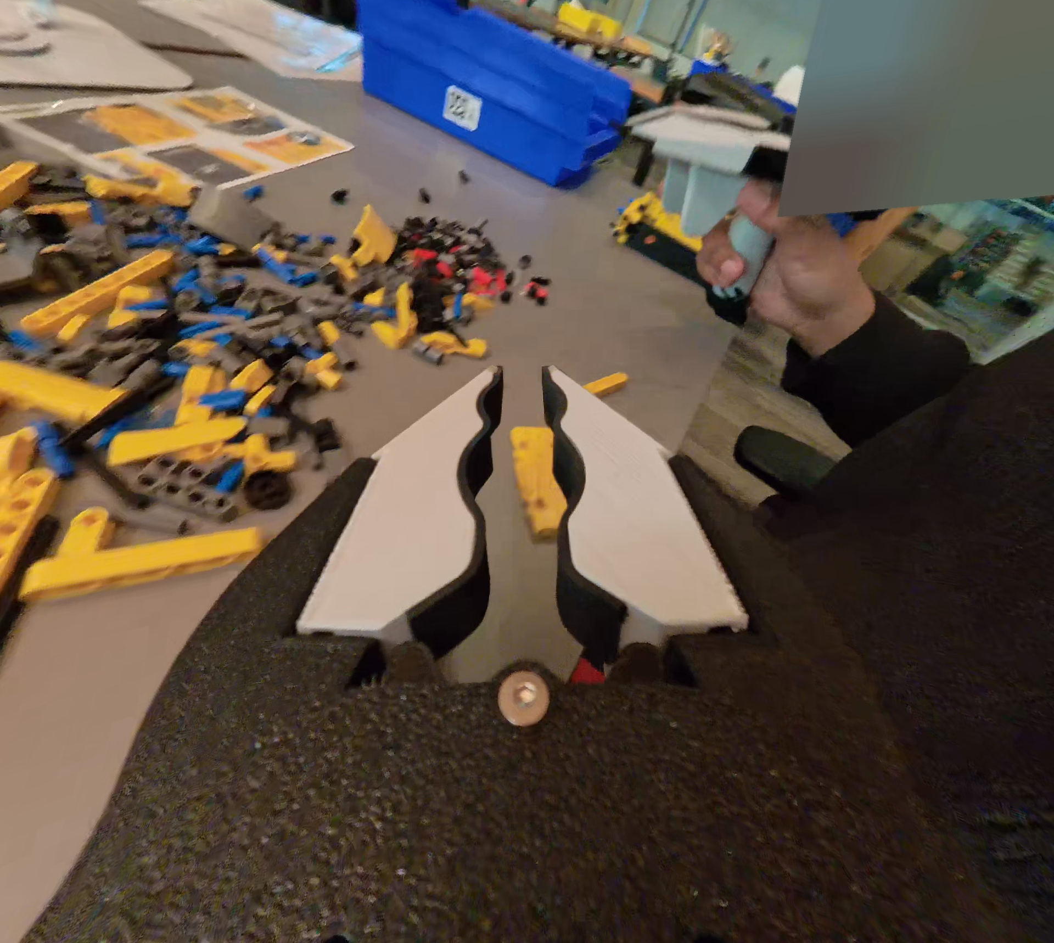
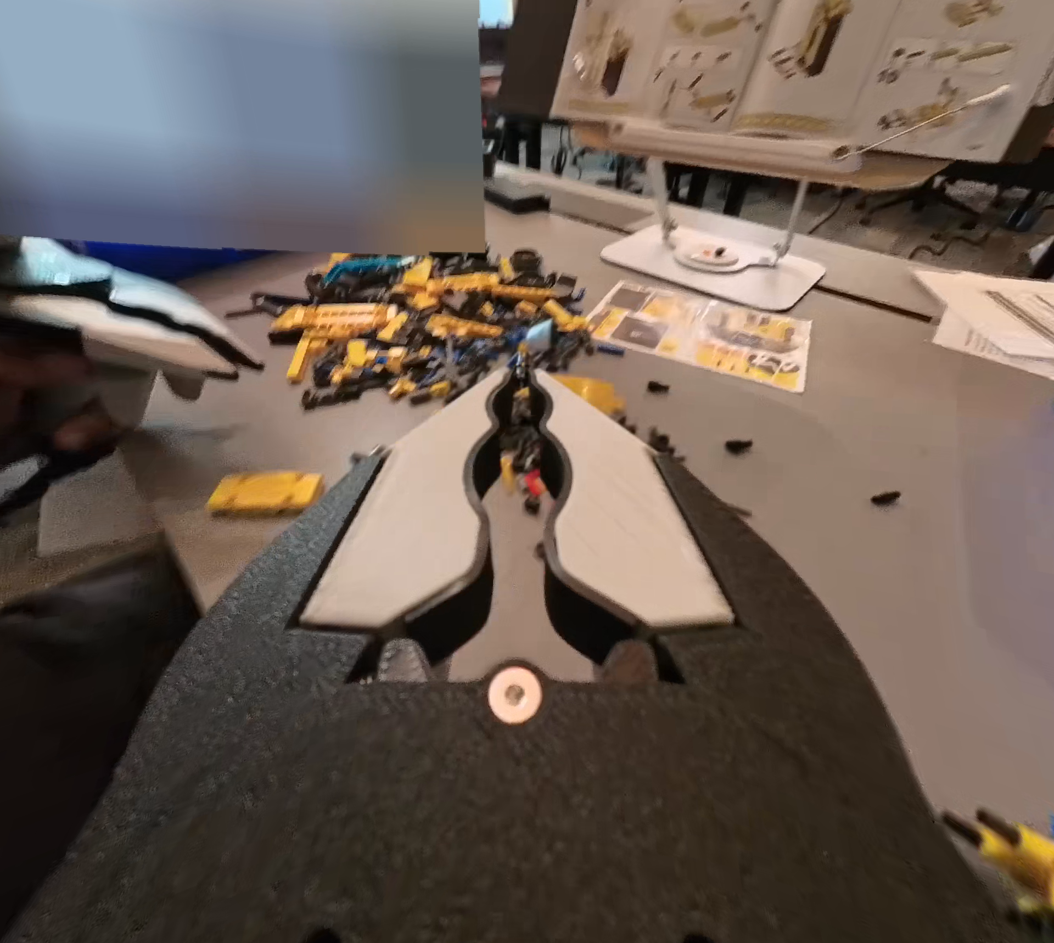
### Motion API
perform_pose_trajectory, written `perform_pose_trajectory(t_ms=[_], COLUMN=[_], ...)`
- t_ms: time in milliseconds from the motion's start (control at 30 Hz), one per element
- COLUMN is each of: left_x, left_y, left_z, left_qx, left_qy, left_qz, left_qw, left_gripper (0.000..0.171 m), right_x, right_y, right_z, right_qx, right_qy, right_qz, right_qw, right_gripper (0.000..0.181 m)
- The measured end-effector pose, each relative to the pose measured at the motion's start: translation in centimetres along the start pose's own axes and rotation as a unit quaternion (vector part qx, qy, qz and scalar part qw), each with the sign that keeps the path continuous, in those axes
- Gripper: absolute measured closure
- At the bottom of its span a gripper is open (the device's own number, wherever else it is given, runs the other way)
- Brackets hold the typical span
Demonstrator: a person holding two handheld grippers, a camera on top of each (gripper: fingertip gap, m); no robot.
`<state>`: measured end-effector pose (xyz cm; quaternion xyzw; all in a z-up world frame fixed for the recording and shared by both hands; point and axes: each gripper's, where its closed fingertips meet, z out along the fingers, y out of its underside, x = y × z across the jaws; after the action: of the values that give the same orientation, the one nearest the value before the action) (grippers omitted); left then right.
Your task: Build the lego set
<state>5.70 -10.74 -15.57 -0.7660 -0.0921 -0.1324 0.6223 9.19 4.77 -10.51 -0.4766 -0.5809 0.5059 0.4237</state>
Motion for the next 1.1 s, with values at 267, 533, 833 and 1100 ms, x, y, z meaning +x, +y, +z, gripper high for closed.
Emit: perform_pose_trajectory(t_ms=[267,533,833,1100], left_x=[3.3,1.7,2.6,2.7], left_y=[1.0,5.0,6.3,6.3], left_z=[3.4,7.4,8.3,8.3], left_qx=[-0.111,-0.253,-0.297,-0.302], left_qy=[0.092,0.06,0.11,0.127], left_qz=[0.067,0.184,0.173,0.147], left_qw=[0.987,0.948,0.933,0.933], left_gripper=[0.153,0.146,0.152,0.165], right_x=[-6.5,-7.6,-8.3,-8.3], right_y=[4.1,7.0,9.7,10.4], right_z=[-1.2,0.0,0.1,0.4], right_qx=[-0.177,-0.35,-0.503,-0.538], right_qy=[-0.062,-0.169,-0.262,-0.268], right_qz=[-0.069,-0.096,-0.22,-0.222], right_qw=[0.98,0.917,0.794,0.768], right_gripper=[0.177,0.177,0.177,0.177])
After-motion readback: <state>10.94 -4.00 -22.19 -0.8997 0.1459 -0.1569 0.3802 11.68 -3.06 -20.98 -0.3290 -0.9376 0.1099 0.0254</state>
